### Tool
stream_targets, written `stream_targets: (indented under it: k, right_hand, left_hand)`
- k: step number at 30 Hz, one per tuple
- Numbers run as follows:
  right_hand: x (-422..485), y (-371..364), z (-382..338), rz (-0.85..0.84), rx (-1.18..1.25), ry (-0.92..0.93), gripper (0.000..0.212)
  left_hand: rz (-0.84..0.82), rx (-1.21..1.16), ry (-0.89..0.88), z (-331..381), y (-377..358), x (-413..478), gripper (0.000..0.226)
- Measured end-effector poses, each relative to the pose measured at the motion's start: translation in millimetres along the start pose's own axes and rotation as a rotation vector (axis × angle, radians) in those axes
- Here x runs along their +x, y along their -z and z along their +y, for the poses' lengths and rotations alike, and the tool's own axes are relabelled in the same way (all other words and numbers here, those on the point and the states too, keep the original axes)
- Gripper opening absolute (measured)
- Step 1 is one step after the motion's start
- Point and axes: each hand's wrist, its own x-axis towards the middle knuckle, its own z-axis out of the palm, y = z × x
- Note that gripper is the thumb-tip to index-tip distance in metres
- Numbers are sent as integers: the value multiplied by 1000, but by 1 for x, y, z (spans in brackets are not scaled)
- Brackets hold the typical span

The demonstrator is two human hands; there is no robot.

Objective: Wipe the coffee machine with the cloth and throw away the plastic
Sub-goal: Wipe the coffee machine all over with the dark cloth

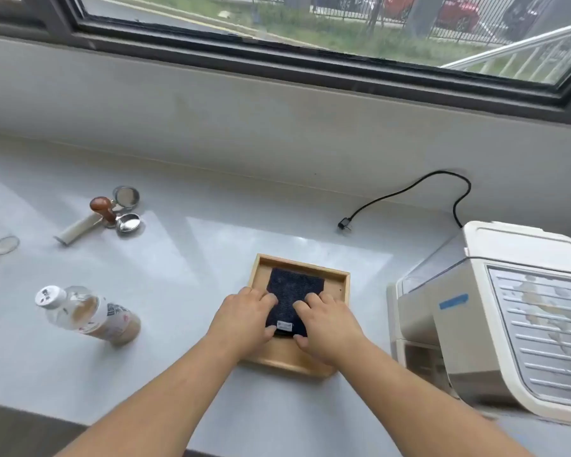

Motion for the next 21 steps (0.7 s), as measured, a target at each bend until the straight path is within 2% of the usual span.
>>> stream_targets:
  k: [3, 8, 13, 16, 21]
  right_hand:
    - [2, -6, -2, 4, -4, -7, 50]
    - [-1, -12, -1, 34, -23, -4, 28]
    - [0, -10, 6, 31, -56, 35, 25]
    - [3, -8, 5, 19, -36, 27, 31]
    - [7, -4, 1, 46, -33, 17, 24]
  left_hand:
    - [1, 8, -8, 1, -7, 6, 47]
    - [-6, 48, -19, 5, -17, 8, 41]
    - [18, 82, -21, 6, -22, 11, 31]
    - [16, 91, -7, 7, -25, 13, 37]
    - [10, 107, -8, 12, -25, 14, 43]
